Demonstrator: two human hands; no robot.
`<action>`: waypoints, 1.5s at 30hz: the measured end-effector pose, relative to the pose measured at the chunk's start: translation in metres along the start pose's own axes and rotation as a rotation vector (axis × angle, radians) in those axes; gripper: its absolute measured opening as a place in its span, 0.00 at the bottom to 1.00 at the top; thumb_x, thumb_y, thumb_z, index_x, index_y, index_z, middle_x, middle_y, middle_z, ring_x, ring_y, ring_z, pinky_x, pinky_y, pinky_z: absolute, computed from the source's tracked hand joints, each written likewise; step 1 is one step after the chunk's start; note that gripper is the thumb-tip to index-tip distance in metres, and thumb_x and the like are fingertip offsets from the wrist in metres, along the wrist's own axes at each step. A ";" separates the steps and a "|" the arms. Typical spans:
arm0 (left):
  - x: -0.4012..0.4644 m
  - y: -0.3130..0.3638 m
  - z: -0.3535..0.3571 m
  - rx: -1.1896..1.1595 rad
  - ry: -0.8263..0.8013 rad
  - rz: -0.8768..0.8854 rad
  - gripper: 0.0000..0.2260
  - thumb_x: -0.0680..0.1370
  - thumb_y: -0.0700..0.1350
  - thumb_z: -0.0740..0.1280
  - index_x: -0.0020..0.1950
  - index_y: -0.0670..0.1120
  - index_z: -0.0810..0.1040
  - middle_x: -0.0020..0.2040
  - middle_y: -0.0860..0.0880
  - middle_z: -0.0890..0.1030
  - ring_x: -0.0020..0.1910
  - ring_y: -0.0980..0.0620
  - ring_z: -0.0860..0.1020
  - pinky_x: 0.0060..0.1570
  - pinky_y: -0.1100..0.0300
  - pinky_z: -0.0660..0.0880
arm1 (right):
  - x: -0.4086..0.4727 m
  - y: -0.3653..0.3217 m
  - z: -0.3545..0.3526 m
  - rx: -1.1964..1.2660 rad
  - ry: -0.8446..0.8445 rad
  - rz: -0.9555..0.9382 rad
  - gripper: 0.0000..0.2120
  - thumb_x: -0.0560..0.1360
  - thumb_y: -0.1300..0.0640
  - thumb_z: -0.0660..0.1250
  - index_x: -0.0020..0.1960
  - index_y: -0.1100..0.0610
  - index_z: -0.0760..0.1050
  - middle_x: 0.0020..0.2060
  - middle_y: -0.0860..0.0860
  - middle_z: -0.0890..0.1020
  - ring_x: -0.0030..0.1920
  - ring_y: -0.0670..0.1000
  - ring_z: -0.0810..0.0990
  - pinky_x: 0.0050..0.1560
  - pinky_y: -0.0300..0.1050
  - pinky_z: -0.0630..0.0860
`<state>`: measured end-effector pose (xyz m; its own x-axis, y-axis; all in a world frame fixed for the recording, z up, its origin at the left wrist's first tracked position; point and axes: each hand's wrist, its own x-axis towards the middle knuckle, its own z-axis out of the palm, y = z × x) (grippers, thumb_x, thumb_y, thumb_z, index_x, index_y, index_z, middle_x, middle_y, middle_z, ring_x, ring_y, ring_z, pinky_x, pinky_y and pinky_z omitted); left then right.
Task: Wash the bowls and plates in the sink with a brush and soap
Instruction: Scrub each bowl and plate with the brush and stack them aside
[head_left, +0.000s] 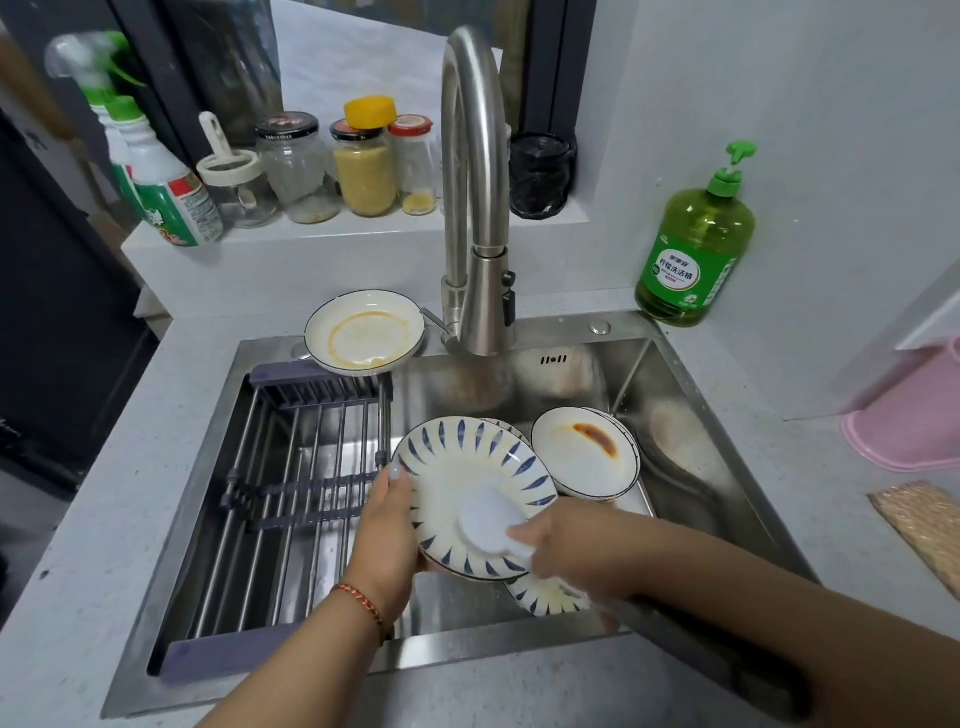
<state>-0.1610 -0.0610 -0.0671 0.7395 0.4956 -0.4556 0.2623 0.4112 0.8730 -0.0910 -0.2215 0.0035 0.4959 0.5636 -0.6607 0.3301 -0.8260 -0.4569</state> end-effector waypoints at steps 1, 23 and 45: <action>-0.001 0.001 -0.001 -0.002 0.002 0.009 0.16 0.83 0.56 0.53 0.61 0.52 0.76 0.54 0.45 0.83 0.51 0.41 0.82 0.37 0.43 0.80 | 0.002 0.006 -0.004 -0.005 0.004 0.033 0.19 0.79 0.60 0.57 0.69 0.58 0.70 0.61 0.58 0.77 0.48 0.50 0.72 0.44 0.36 0.70; -0.001 0.004 -0.001 -0.004 0.028 0.067 0.14 0.84 0.51 0.54 0.54 0.50 0.79 0.50 0.44 0.84 0.47 0.43 0.81 0.44 0.44 0.78 | -0.003 0.007 -0.012 -0.107 0.014 0.069 0.09 0.78 0.65 0.55 0.52 0.58 0.72 0.33 0.54 0.70 0.30 0.51 0.68 0.31 0.37 0.73; 0.022 0.017 -0.010 -0.012 0.127 0.182 0.11 0.84 0.47 0.56 0.54 0.52 0.79 0.50 0.49 0.82 0.49 0.46 0.80 0.47 0.51 0.77 | 0.001 0.013 -0.011 0.046 0.168 0.054 0.23 0.79 0.57 0.55 0.74 0.51 0.63 0.47 0.46 0.76 0.36 0.43 0.70 0.32 0.32 0.68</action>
<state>-0.1465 -0.0354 -0.0638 0.6897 0.6546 -0.3096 0.1238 0.3147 0.9411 -0.0778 -0.2317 0.0035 0.6401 0.5059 -0.5783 0.2641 -0.8516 -0.4527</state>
